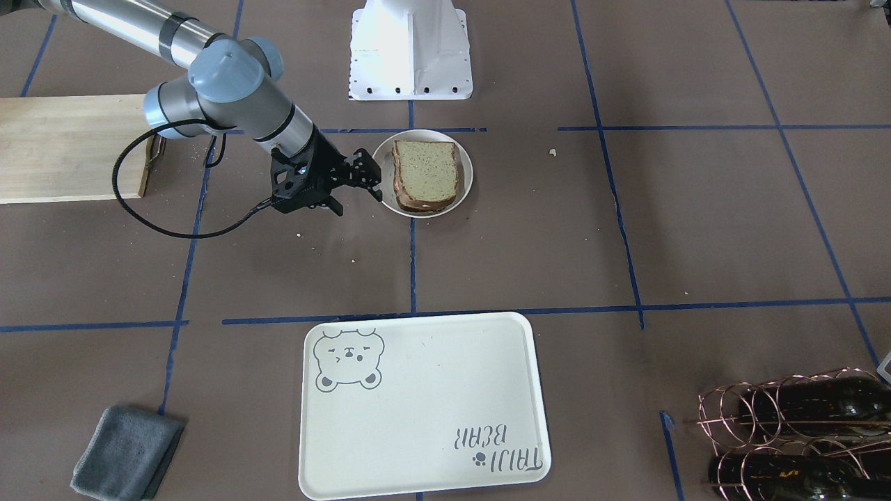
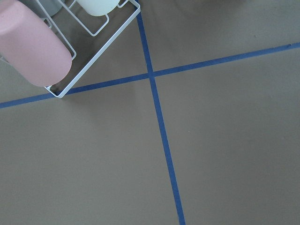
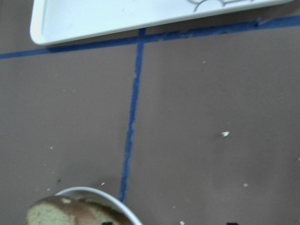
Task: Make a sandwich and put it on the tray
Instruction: 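Withdraw the right arm to rest while the left arm moves toward the plate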
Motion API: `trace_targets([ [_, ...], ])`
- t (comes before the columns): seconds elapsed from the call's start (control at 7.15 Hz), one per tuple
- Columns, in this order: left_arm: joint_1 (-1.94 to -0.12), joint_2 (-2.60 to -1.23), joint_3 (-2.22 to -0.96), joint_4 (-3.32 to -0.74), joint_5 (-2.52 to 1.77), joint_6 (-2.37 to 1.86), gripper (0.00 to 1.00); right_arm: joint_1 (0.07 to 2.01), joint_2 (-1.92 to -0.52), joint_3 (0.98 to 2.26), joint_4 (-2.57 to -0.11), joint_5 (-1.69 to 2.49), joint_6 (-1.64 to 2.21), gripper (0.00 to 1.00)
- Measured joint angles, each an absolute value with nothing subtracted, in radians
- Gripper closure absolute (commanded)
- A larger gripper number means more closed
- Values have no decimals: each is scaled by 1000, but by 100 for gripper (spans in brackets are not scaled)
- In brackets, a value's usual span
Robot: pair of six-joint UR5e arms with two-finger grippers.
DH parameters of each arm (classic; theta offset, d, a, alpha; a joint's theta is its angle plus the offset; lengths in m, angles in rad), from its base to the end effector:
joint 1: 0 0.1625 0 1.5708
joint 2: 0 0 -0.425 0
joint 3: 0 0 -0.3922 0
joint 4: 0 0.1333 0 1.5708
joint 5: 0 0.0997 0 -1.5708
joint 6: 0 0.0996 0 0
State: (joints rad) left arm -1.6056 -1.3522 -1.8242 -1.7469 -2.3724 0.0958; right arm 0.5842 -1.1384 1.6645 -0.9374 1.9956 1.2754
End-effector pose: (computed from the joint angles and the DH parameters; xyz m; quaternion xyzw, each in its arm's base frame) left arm -0.0760 -0.4094 0.6106 0.1220 0.3808 0.0690 0.9140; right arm -0.4832 -0.4301 0.2963 0.0684 -0.5596 0.0034 0.8259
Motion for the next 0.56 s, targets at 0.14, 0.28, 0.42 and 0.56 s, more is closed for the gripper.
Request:
trace_targets([
  [0.14,-1605,-1380,-1823,-1747,-2373,92,0,639,-1167,1674,-984,2033,1206,0],
  [0.28,-1605,-1435,-1816,-1750,-2375,88,0,702,-1218,1684,-1014,2081,1104,0],
  [0.42,-1603,-1492,-1812,-1757,-2378,87,0,775,-1278,1691,-1029,2140,992,0],
  [0.56,-1594,-1525,-1811,-1785,-2384,87,0,850,-1345,1694,-1036,2195,870,0],
])
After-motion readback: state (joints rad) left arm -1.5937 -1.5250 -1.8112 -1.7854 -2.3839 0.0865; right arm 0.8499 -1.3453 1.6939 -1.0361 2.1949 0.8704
